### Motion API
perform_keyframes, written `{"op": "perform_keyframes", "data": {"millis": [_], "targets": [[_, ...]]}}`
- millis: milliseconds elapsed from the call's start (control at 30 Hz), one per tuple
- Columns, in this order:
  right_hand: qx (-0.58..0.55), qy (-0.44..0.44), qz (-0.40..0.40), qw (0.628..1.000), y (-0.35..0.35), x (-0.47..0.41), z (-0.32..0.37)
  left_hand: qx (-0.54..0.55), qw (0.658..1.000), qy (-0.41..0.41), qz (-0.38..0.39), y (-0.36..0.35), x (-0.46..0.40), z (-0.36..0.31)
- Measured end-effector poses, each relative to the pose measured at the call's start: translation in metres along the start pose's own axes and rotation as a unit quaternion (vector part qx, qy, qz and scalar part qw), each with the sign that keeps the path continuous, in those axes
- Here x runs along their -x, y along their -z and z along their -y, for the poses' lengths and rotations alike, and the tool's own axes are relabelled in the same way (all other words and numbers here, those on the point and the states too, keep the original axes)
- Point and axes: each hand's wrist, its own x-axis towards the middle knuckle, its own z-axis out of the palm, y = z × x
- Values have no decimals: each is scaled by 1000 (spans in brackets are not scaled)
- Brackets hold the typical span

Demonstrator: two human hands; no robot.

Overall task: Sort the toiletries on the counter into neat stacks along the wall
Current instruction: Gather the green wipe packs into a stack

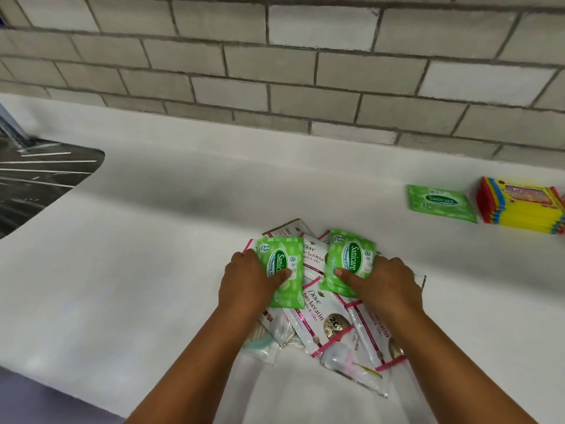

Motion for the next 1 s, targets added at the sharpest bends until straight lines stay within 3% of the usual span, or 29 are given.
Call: {"op": "perform_keyframes", "data": {"millis": [300, 533, 700, 833, 1000], "targets": [[-15, -22, -41, 999, 1, 11, 13, 79, 996, -39, -16, -2, 1, -1], [-179, 46, -72, 980, 8, 15, 17, 212, 974, -72, 35, 7, 8, -6], [-289, 37, -60, 955, 16, 6, 3, 308, 947, -53, 76, 9, 10, -21], [-397, -3, -57, 916, 31, -2, -20, 392, 914, -21, 107, -2, 7, -43], [-567, -96, -26, 818, 46, -21, -68, 443, 882, -9, 160, -20, 4, -90]]}}
